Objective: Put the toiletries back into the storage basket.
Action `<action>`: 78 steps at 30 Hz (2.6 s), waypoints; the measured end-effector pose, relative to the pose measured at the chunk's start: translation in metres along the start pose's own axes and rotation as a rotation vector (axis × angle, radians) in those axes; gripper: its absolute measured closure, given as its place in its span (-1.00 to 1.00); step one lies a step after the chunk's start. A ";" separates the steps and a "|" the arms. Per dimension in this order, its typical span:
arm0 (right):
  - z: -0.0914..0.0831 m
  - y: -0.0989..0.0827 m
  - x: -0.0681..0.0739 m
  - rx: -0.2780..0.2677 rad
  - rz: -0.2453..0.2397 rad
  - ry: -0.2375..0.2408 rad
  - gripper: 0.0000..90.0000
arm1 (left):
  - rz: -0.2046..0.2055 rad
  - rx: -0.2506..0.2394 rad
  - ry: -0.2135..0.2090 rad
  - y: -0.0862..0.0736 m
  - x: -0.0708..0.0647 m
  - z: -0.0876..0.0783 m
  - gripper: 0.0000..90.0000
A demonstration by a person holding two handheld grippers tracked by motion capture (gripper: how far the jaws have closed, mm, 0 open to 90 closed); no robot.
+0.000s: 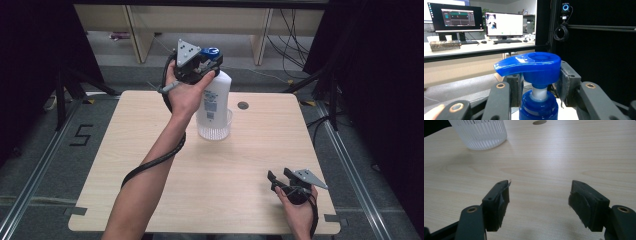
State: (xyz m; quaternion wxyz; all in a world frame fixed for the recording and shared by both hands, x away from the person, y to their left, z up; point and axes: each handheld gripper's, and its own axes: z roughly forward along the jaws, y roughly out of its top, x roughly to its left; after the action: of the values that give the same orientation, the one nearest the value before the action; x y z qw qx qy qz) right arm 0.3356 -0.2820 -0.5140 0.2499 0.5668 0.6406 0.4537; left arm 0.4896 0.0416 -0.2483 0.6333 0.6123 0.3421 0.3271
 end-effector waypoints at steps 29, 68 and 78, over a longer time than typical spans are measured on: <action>-0.002 0.000 -0.003 -0.008 -0.030 0.011 -0.28 | -0.002 0.022 0.019 0.002 0.009 0.026 0.33; -0.001 -0.001 -0.003 -0.017 -0.029 0.009 -0.28 | -0.008 0.079 0.030 -0.028 0.020 0.046 0.33; -0.001 -0.001 -0.003 -0.016 -0.029 0.010 -0.28 | -0.009 0.090 0.029 -0.036 0.020 0.048 0.33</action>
State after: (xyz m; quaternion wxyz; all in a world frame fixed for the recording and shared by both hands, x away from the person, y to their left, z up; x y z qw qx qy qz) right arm 0.3352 -0.2852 -0.5148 0.2577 0.5532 0.6464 0.4581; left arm 0.5401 0.0302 -0.2843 0.6017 0.6336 0.3685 0.3173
